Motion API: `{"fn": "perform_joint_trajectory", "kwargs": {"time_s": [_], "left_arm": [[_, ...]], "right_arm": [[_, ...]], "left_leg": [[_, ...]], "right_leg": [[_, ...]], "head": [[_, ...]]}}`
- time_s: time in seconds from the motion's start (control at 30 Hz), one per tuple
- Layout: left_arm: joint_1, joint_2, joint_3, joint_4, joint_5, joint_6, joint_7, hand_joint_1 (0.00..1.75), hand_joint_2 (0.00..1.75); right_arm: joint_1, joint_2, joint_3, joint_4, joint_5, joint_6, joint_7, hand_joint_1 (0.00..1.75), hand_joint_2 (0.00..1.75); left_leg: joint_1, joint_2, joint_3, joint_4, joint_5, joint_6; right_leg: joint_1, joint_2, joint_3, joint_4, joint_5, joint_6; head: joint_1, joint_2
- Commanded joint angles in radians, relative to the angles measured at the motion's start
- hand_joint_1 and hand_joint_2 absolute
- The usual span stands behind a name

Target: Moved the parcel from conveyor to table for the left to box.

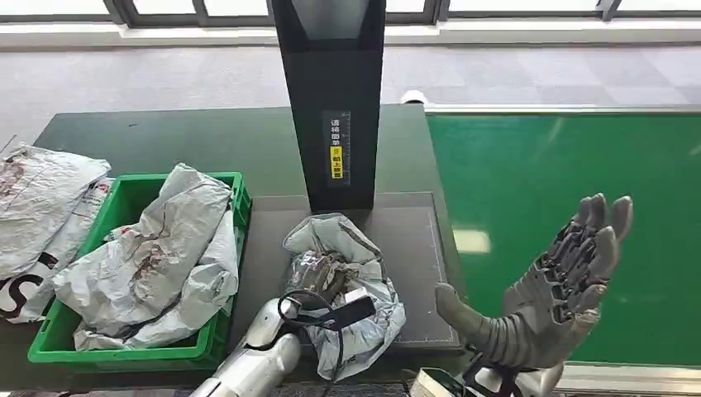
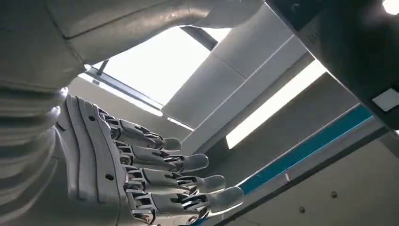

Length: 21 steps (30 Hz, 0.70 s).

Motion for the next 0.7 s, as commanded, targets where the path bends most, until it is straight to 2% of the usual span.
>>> {"fn": "perform_joint_trajectory", "kwargs": {"time_s": [0.03, 0.17, 0.23, 0.3, 0.37, 0.47, 0.53, 0.63, 0.7], "left_arm": [[0.014, 0.046, -0.024, 0.071, -0.016, 0.017, 0.019, 1.75, 1.75], [0.014, 0.046, -0.024, 0.071, -0.016, 0.017, 0.019, 1.75, 1.75], [0.035, 0.048, -0.016, -0.033, -0.063, 0.216, 0.014, 1.75, 1.75], [0.107, 0.052, 0.034, -0.309, -0.105, 0.262, -0.026, 1.75, 1.75], [0.214, 0.019, 0.119, -0.705, -0.155, 0.262, -0.113, 1.75, 1.75], [0.269, -0.032, 0.163, -0.967, -0.166, 0.262, -0.234, 1.75, 1.75], [0.283, -0.061, 0.16, -1.059, -0.177, 0.262, -0.29, 1.75, 1.75], [0.287, -0.07, 0.131, -1.065, -0.203, 0.262, -0.304, 1.75, 1.75], [0.29, -0.043, 0.086, -1.088, -0.258, 0.262, -0.237, 1.75, 1.75]], "right_arm": [[-0.06, 0.034, -0.023, 0.066, -0.001, -0.002, 0.002, 0.0, 1.75], [-0.06, 0.034, -0.023, 0.066, -0.001, -0.002, 0.002, 0.0, 1.75], [-0.052, 0.034, -0.044, 0.051, 0.001, -0.002, 0.002, 0.0, 1.75], [-0.04, 0.034, -0.052, 0.042, 0.003, -0.002, 0.002, 0.0, 1.75], [-0.031, 0.034, -0.059, 0.037, 0.0, -0.002, 0.002, 0.0, 1.75], [-0.03, 0.034, -0.086, 0.028, -0.001, -0.002, 0.002, 0.0, 1.75], [-0.027, 0.034, -0.104, 0.019, -0.002, -0.002, 0.002, 0.0, 1.75], [-0.031, 0.034, -0.11, 0.016, -0.004, -0.002, 0.002, 0.0, 1.75], [-0.046, 0.034, -0.103, 0.039, -0.008, -0.002, 0.002, 0.0, 1.75]], "left_leg": [[0.0, 0.004, 0.002, -0.002, 0.0, 0.0], [0.0, 0.005, 0.003, -0.002, 0.001, 0.0], [0.0, 0.006, 0.004, -0.003, 0.001, 0.0], [0.0, 0.005, 0.003, -0.002, 0.001, 0.0], [0.001, 0.007, 0.0, 0.0, 0.0, 0.0], [0.002, 0.004, -0.004, 0.003, 0.0, -0.001], [0.001, 0.002, -0.003, 0.002, -0.001, 0.0], [0.001, 0.006, -0.001, 0.001, -0.002, 0.0], [0.001, 0.003, -0.001, 0.0, -0.001, 0.0]], "right_leg": [[0.0, 0.004, 0.0, -0.001, 0.001, -0.001], [0.0, 0.005, 0.0, -0.002, 0.002, -0.001], [0.001, 0.005, 0.0, -0.003, 0.003, -0.001], [0.001, 0.004, -0.001, -0.002, 0.002, -0.001], [0.002, 0.006, -0.003, -0.001, 0.002, -0.001], [0.002, 0.003, -0.008, 0.001, 0.001, -0.001], [0.002, 0.002, -0.006, 0.001, 0.0, 0.0], [0.002, 0.006, -0.005, -0.001, 0.001, 0.0], [0.0, 0.003, -0.005, -0.001, 0.0, 0.0]], "head": [[0.0, 0.0], [0.0, 0.0], [0.0, 0.0], [0.0, 0.0], [0.0, 0.0], [0.0, 0.0], [0.0, 0.0], [0.0, 0.0], [0.0, 0.0]]}}
